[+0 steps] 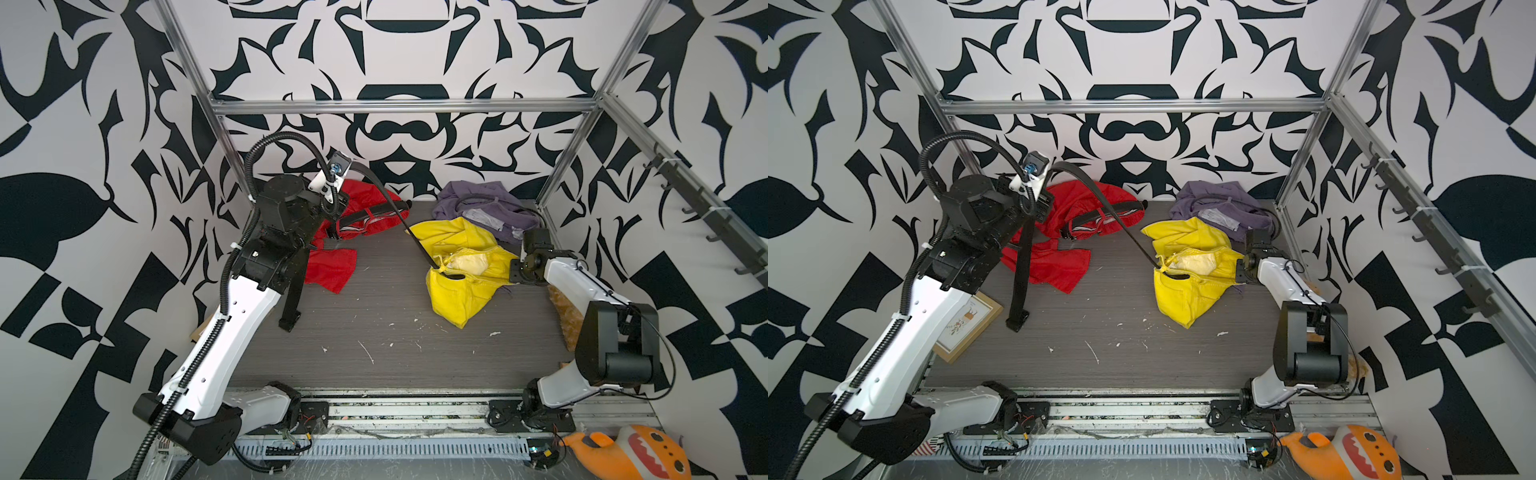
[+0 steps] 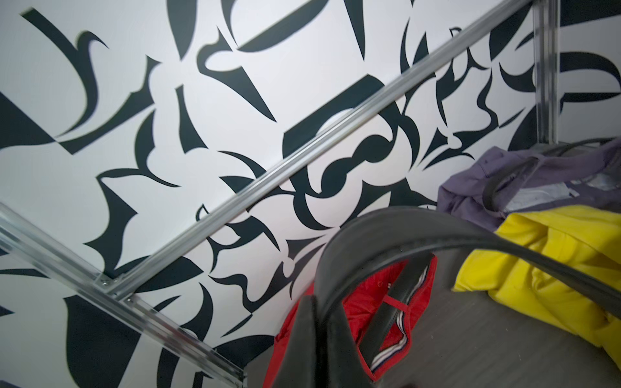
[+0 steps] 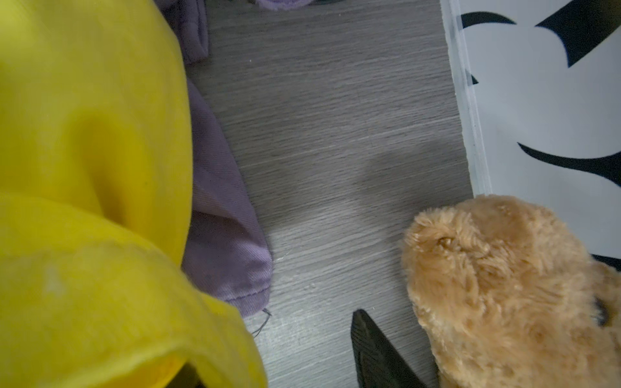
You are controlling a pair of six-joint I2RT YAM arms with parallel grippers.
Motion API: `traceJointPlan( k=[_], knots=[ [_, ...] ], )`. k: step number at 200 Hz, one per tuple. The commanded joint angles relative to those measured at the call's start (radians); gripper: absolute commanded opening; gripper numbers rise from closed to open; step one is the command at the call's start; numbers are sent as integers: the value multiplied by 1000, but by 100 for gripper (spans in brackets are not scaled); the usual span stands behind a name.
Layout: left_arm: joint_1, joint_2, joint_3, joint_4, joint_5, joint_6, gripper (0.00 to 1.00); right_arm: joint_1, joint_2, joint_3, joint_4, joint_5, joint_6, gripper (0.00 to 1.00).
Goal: Remove the belt from the trousers
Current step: Remove the belt from the trousers, then place the belt at the center of the board.
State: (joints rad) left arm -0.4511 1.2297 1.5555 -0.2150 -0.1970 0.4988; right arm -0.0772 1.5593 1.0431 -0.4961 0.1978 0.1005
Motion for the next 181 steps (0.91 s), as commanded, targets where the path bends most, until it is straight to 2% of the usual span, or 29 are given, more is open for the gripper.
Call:
traceJointPlan(
  k=[1, 41, 69, 129, 147, 181],
  knots=[
    [13, -18, 73, 118, 8, -5, 0, -2, -3, 3, 9, 39, -5, 58],
    [87, -22, 97, 178, 23, -36, 0, -6, 9, 3, 6, 41, -7, 58],
    [102, -9, 141, 195, 23, -55, 0, -14, 18, 3, 3, 46, -8, 58],
    [268, -12, 176, 226, 49, -210, 0, -44, 37, -15, 9, 38, -2, 58],
    [273, -15, 177, 214, 112, -255, 0, -44, 31, -13, 9, 17, 2, 58],
    [257, 18, 177, 183, 308, -461, 0, -42, -5, -8, -8, 5, 13, 58]
  ],
)
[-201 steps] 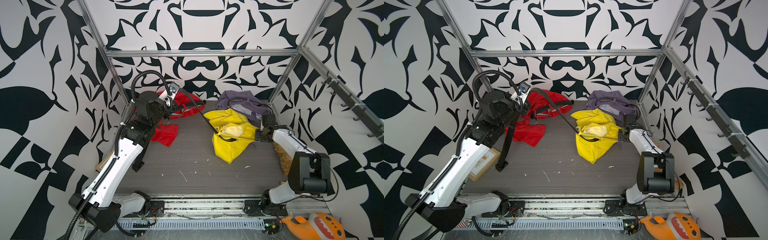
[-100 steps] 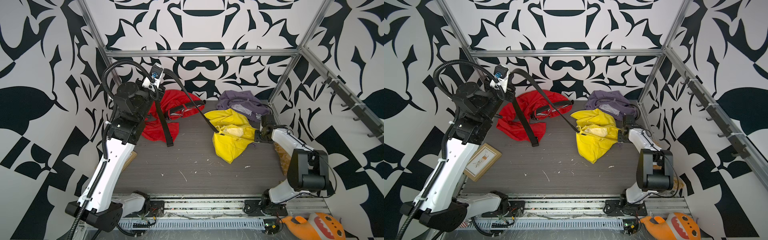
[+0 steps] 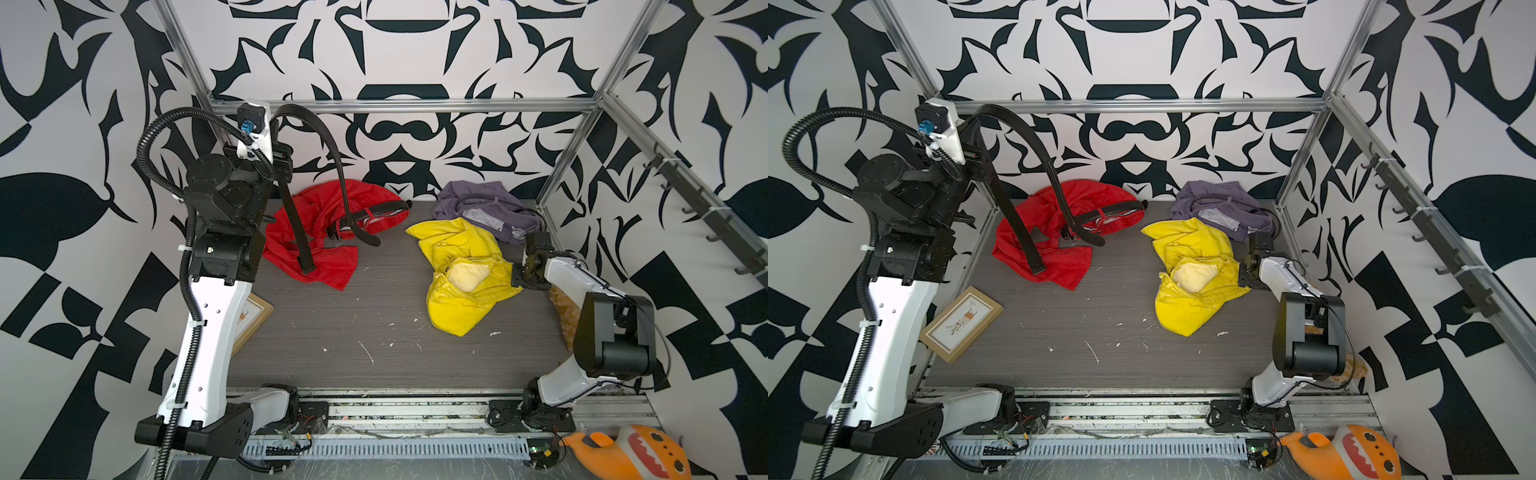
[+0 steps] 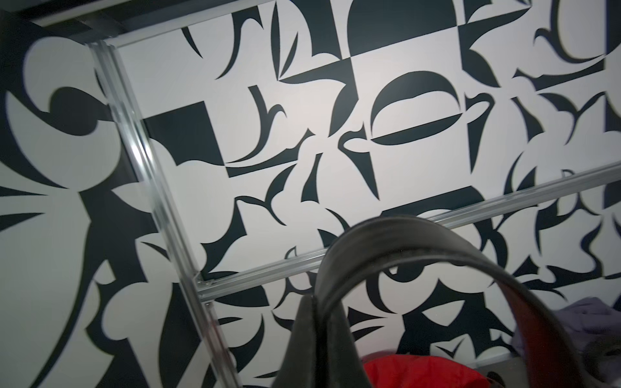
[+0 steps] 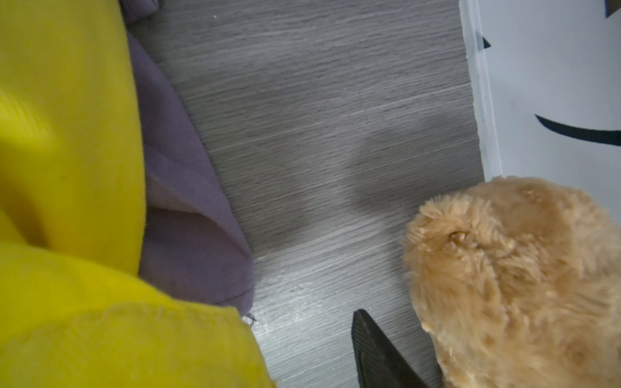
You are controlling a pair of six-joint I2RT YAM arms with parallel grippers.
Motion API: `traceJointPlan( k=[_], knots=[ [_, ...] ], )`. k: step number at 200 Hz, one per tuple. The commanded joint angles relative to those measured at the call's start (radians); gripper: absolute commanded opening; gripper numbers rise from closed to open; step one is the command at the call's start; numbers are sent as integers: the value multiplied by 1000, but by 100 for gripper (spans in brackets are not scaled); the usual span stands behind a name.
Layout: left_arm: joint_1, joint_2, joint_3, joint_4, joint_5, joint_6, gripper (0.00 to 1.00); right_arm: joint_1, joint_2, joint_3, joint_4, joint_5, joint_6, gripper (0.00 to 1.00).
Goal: Remove the belt from the trousers
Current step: Place the belt at the center of the board.
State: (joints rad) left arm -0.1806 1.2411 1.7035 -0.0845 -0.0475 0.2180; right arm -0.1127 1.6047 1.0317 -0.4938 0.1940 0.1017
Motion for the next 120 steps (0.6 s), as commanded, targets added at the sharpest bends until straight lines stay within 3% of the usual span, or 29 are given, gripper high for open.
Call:
traceJointPlan(
  k=[1, 37, 79, 120],
  knots=[
    [-15, 8, 30, 53, 161, -184, 0, -6, -52, 3, -11, -9, 12, 58],
    [-117, 71, 55, 89, 158, -215, 0, 1, -112, -11, -34, -55, 19, 58],
    [-147, 120, 106, 93, 182, -260, 0, 22, -167, -19, -60, -85, 32, 58],
    [-148, 107, 42, 44, 130, -248, 0, 51, -203, -16, -80, -94, 41, 58]
  ],
)
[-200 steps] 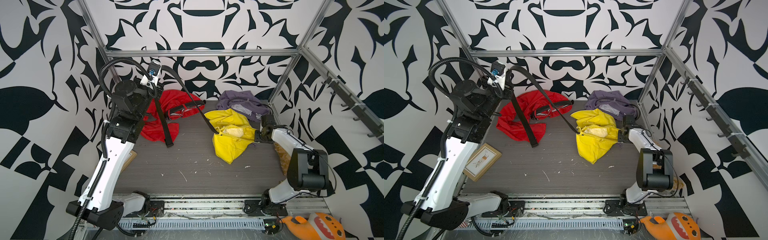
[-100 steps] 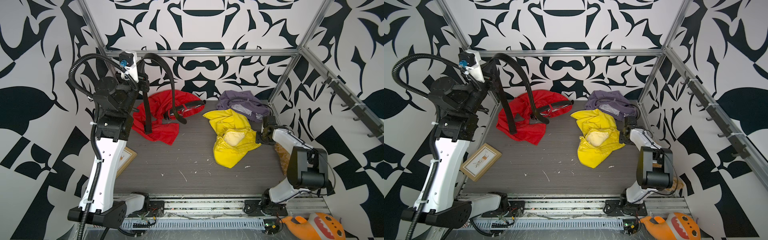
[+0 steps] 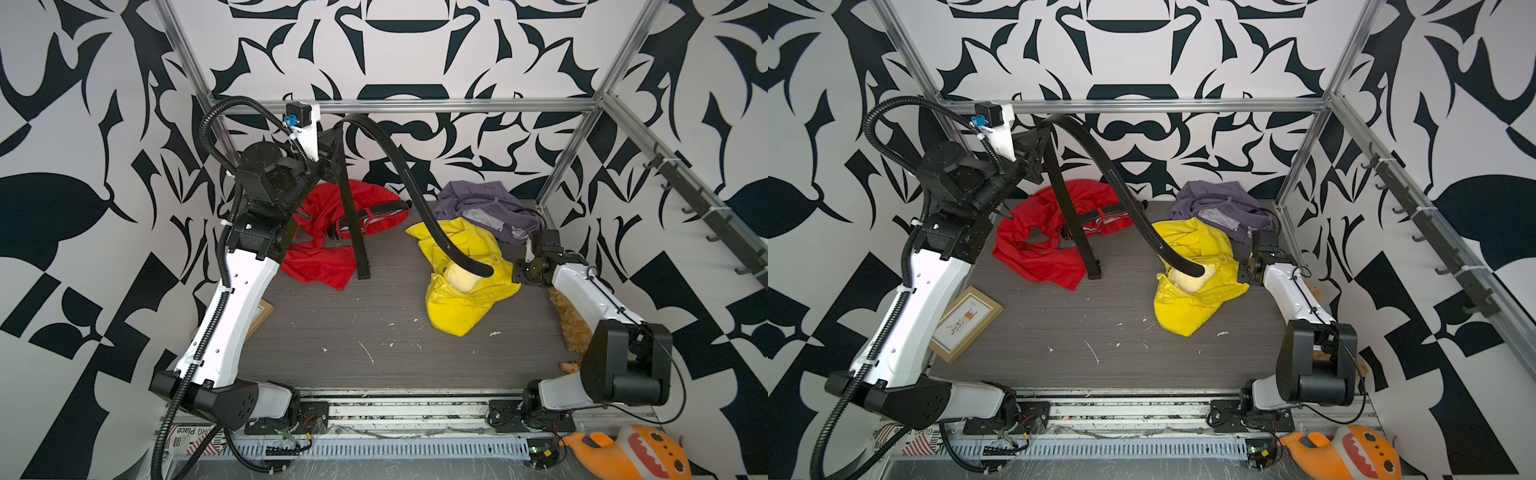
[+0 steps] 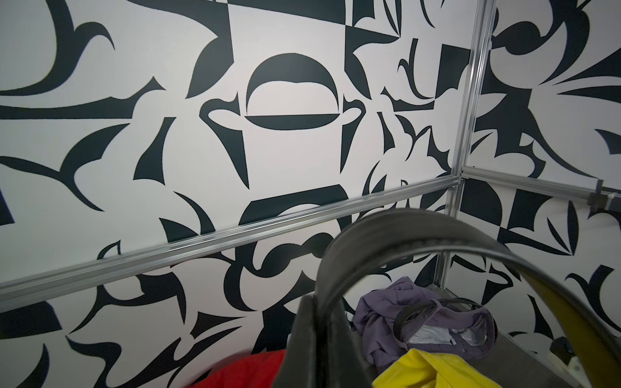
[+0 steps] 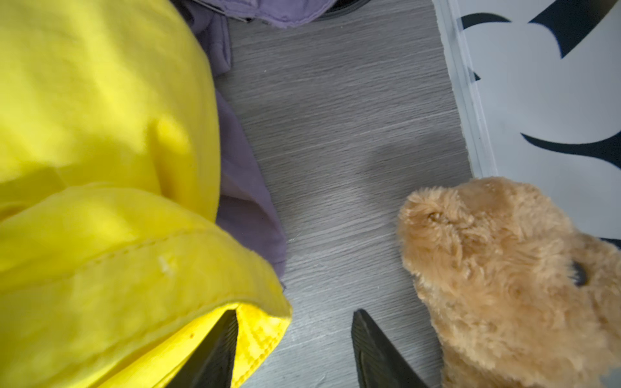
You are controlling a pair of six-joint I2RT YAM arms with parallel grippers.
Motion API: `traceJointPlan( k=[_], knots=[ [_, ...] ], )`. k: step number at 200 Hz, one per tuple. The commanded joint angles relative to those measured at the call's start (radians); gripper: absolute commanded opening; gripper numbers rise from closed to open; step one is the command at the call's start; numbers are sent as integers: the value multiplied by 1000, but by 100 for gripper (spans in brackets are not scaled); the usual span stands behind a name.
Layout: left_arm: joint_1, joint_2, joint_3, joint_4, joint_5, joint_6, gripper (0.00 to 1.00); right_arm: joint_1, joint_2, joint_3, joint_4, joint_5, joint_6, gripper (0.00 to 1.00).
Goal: Remove the belt from the trousers
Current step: Place the belt at the center of the board.
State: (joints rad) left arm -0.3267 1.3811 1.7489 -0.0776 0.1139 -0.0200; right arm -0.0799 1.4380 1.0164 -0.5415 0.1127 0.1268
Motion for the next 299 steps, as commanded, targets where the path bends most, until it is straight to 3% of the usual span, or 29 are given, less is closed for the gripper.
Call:
traceJointPlan(
  k=[1, 14, 40, 88, 130, 209, 256, 299],
  knots=[
    [-2, -34, -6, 30, -34, -8, 0, 19, -37, 0, -34, -13, 16, 58],
    [-2, -60, -54, -38, -73, 8, 0, 21, -46, 6, -43, -18, 17, 58],
    [-2, -194, -291, -90, -140, 48, 0, 28, -73, 6, -53, -27, 22, 58],
    [-32, -420, -617, -316, -260, 22, 0, 74, -121, 22, -91, -28, 26, 58],
    [-44, -561, -763, -474, -515, 32, 0, 171, -170, 44, -134, -21, 57, 63],
    [-40, -308, -827, -570, -747, 10, 0, 295, -297, 83, -252, -150, 105, 79],
    [4, -193, -879, -530, -699, -1, 0, 416, -344, 25, -252, -166, 152, 84],
    [94, 5, -827, -565, -602, -7, 0, 497, -205, -44, -41, -152, 156, 85]
  ],
)
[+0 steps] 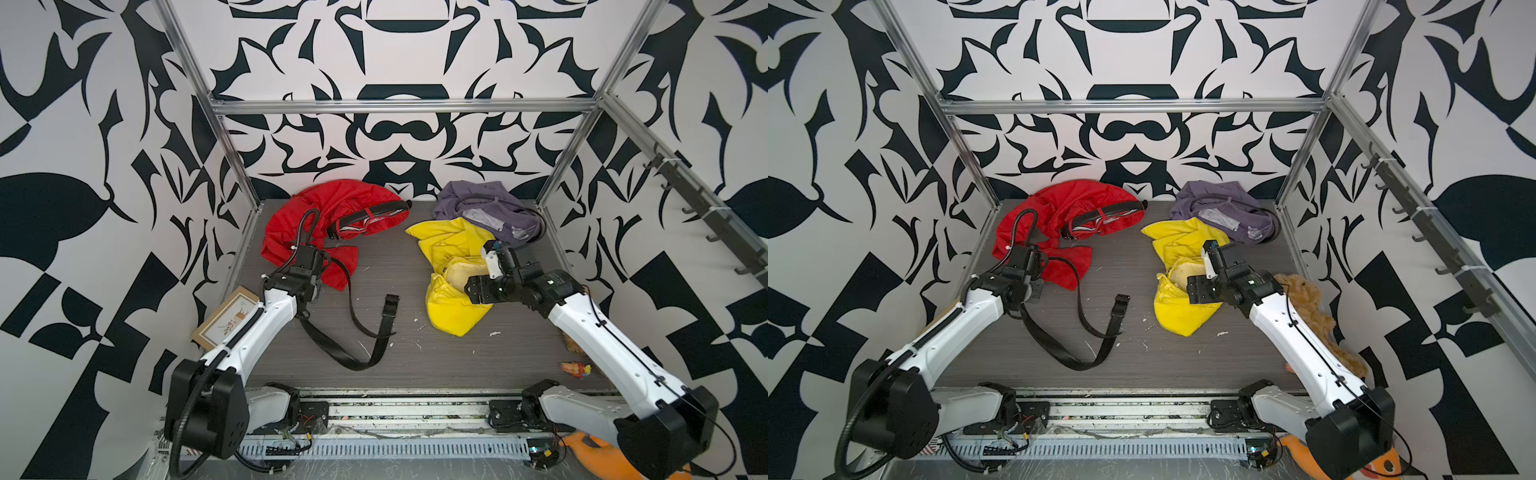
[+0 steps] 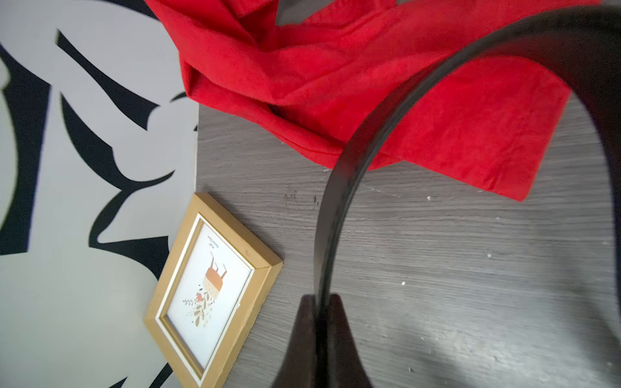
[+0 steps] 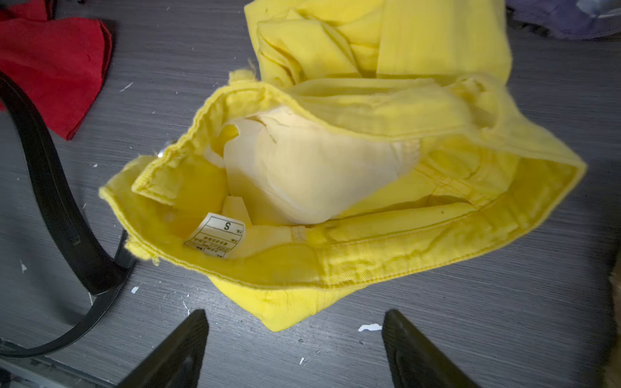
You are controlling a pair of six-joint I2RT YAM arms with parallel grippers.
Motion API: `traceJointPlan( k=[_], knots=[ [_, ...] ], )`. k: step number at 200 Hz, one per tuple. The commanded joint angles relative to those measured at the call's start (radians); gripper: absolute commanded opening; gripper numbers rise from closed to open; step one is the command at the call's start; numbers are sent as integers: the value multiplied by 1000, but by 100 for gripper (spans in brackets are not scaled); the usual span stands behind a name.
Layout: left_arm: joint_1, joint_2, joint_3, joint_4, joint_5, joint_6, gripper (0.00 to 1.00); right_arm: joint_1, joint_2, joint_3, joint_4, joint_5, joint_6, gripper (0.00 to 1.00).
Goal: Remove the belt from the trousers
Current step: Place the belt at the center of the board.
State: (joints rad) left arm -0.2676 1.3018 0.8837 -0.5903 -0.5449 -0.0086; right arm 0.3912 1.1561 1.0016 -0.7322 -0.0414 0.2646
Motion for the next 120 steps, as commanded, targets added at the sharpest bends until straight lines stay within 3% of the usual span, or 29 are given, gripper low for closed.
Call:
traceJointPlan(
  k=[1, 11, 22, 64, 120],
  knots=[
    [35, 88, 41, -53, 59, -19, 0, 27, 81, -31, 155, 1, 19, 85],
    [46, 123, 55, -61, 72, -23, 0, 33, 128, -36, 201, -14, 21, 84],
    [53, 159, 68, -70, 82, -27, 0, 48, 173, -37, 235, -13, 22, 77],
    [102, 219, 85, -93, 75, -50, 0, 110, 237, -31, 295, -67, 75, 0],
    [195, 281, 141, -72, 99, -68, 0, 353, 289, 200, 287, -153, 157, 0]
  ],
)
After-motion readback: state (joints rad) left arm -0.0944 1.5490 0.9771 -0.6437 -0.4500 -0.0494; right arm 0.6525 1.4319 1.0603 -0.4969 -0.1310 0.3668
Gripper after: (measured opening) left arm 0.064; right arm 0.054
